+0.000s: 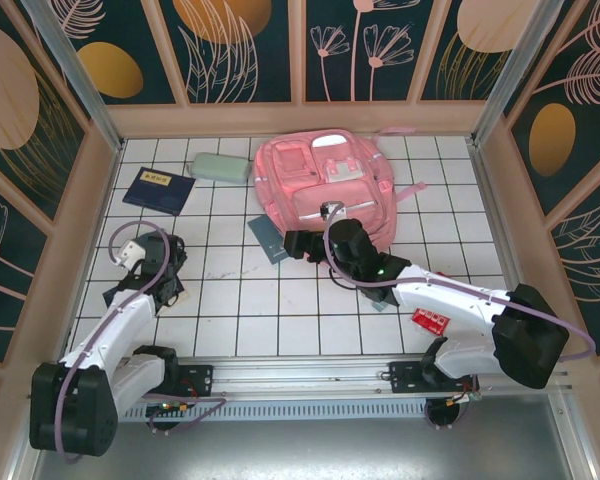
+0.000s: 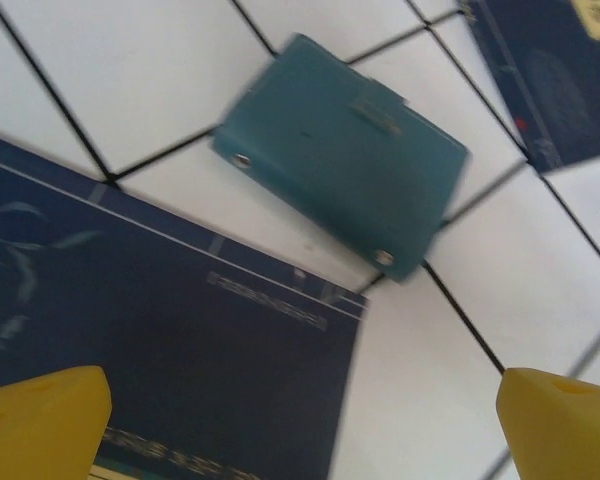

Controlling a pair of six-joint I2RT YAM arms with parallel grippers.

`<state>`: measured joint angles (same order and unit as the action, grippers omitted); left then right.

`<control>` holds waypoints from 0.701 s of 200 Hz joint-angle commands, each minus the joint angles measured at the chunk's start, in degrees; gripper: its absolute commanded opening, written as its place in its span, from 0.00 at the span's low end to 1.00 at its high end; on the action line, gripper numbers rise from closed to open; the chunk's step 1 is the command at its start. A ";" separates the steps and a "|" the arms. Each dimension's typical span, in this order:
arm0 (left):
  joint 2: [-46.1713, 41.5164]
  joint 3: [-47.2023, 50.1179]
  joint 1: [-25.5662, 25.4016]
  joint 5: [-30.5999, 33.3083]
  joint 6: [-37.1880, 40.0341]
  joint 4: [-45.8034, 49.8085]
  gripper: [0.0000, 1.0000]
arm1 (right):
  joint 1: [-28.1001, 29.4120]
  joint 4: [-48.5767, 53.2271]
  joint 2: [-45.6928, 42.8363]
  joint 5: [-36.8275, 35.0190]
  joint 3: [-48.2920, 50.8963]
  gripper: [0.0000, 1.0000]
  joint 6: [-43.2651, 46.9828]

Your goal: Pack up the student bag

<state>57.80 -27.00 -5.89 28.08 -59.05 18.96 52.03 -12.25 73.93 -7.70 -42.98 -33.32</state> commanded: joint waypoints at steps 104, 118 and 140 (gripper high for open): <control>10.28 1.94 21.72 -8.24 -0.77 -2.49 0.99 | 1.49 -2.88 -0.57 0.23 -1.32 0.86 0.90; 11.59 2.59 21.71 -13.14 0.17 -4.43 0.99 | 1.49 -3.02 -1.06 -0.19 -0.85 0.86 0.98; 11.54 4.20 21.63 -18.77 -0.36 -6.33 0.99 | 1.49 -3.22 -1.42 -0.56 -0.44 0.86 1.05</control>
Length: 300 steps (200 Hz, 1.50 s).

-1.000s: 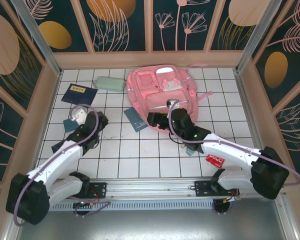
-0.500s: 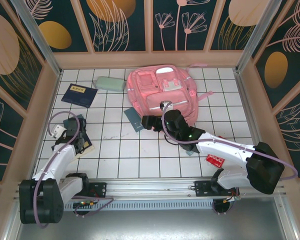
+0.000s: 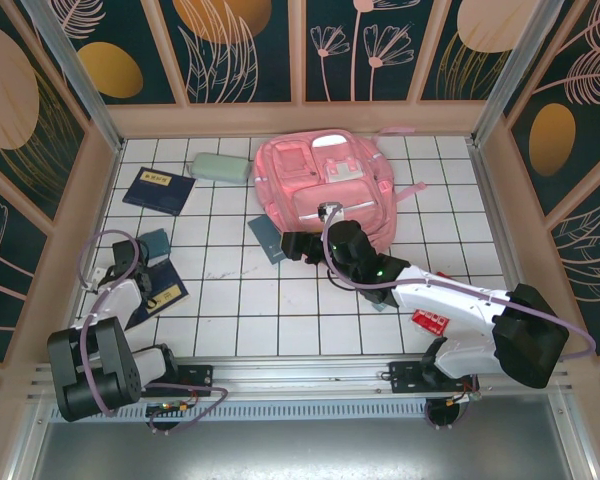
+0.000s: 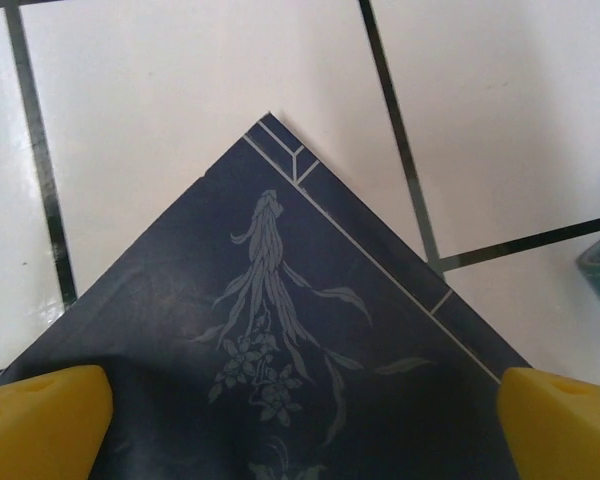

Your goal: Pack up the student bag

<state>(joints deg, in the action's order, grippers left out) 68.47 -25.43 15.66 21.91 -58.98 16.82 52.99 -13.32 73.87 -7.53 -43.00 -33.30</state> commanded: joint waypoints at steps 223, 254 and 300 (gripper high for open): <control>-8.73 6.49 -31.92 -26.27 -15.34 -16.62 0.99 | 0.58 -2.98 6.88 2.22 -4.19 0.75 -0.61; -6.07 -0.38 -31.75 -22.22 -7.24 -12.48 0.98 | 1.27 -5.56 10.31 5.38 -3.67 0.56 -2.48; 6.92 -10.10 -28.61 -22.37 3.89 -13.19 0.98 | 5.21 -7.43 20.86 6.39 -8.13 0.24 -4.47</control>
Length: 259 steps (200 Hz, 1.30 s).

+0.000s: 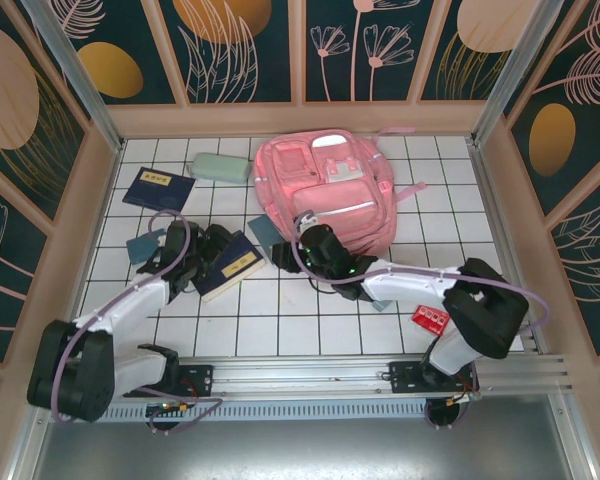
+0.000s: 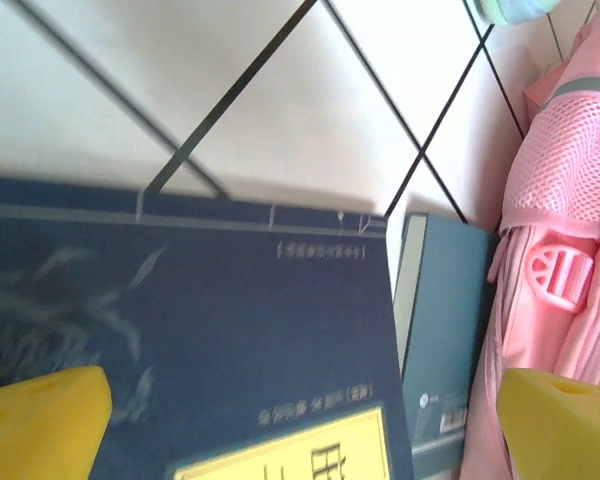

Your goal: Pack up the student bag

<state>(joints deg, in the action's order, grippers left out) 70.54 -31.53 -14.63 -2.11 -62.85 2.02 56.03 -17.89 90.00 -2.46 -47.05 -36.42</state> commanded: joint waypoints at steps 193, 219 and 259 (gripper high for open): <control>9.83 8.03 8.61 -9.09 8.97 -7.37 0.98 | 0.50 3.97 27.82 -1.75 -18.82 0.02 -2.48; 4.97 13.18 6.80 -10.38 5.92 -8.70 0.98 | -1.15 5.02 27.79 -2.29 -19.70 0.02 -1.13; -1.68 16.96 -0.50 -10.18 0.12 -8.70 0.96 | -3.03 6.68 27.45 -2.44 -22.06 0.02 1.18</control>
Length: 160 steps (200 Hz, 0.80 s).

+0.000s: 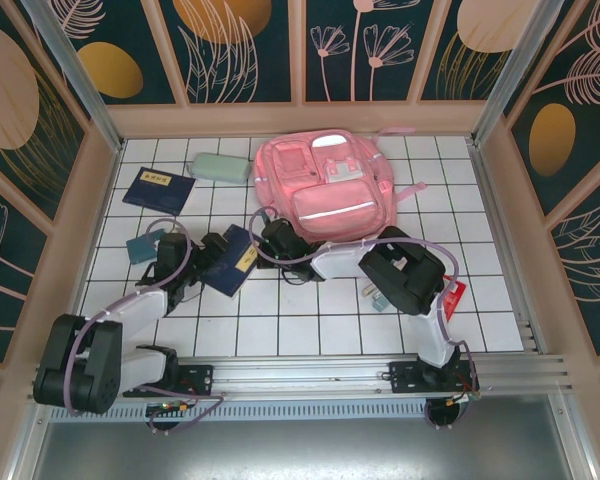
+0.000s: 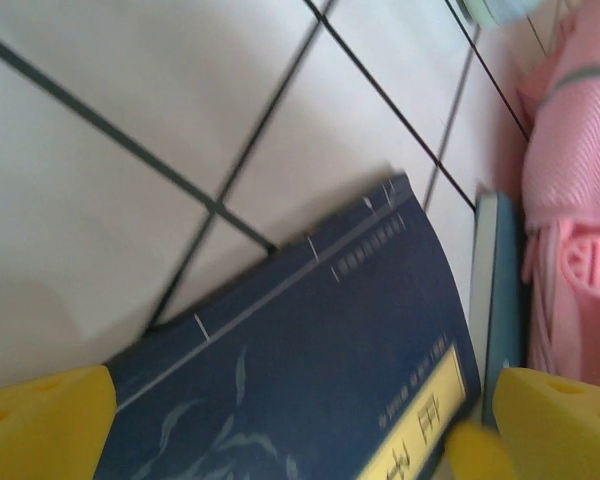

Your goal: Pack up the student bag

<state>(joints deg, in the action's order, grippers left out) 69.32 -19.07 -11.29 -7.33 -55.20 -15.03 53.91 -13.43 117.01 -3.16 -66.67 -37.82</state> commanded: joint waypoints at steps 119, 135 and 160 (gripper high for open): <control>-6.99 -2.39 -8.82 5.07 -2.45 17.20 0.98 | 2.05 3.50 -10.29 -2.63 5.43 0.49 -9.63; -4.40 -4.83 -8.78 6.09 -0.48 17.77 0.98 | 2.34 1.16 -10.53 -0.71 8.05 0.49 -13.10; -3.05 -6.83 -8.77 8.21 1.88 18.75 0.98 | 2.91 -2.44 -8.56 2.02 9.50 0.50 -17.55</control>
<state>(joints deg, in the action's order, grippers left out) 65.43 -23.29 -20.05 -2.55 -57.84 0.69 56.38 -12.25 107.66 -3.36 -58.89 -48.66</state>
